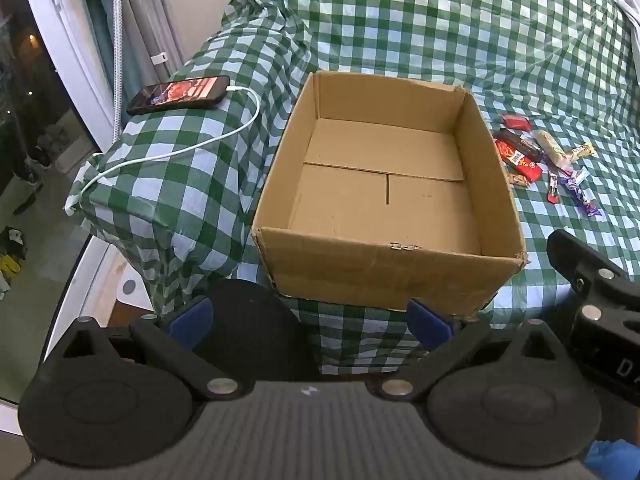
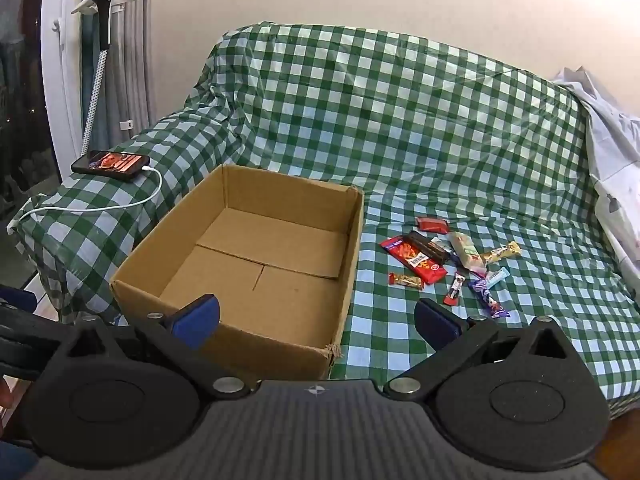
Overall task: Organize snacks
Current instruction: 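Move both tools toward the snack pile beside the cardboard box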
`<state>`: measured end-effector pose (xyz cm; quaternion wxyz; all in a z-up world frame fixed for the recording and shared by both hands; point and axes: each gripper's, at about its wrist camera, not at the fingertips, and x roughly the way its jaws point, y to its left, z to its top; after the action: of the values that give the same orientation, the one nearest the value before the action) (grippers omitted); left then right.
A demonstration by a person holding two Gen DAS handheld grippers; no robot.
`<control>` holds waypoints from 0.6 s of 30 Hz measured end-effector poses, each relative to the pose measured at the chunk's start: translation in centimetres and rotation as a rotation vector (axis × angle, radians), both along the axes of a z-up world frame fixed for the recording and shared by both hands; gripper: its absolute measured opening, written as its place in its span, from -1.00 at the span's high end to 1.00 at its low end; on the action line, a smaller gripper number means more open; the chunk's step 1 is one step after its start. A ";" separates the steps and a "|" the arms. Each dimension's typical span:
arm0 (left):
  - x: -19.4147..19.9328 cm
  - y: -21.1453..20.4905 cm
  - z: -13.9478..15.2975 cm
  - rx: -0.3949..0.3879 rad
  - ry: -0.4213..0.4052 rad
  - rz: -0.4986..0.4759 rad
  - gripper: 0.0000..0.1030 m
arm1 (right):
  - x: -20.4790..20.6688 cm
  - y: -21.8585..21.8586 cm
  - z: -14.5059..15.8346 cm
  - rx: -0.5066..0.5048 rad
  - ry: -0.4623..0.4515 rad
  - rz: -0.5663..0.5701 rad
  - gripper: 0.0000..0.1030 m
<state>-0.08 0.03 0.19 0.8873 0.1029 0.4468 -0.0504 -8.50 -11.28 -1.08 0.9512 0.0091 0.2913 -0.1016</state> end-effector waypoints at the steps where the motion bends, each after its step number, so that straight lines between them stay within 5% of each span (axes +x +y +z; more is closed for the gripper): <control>1: 0.0 0.0 0.0 0.002 -0.002 -0.001 -0.99 | -0.2 0.0 -0.1 0.002 -0.002 0.000 -0.99; 18: -0.8 -0.8 0.2 0.047 -0.025 -0.038 -0.99 | -1.2 -1.2 -0.5 0.036 -0.019 -0.034 -0.99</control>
<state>-0.87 -0.76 0.43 0.8891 0.1328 0.4345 -0.0554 -9.67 -12.49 -1.55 0.9517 0.0321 0.2838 -0.1123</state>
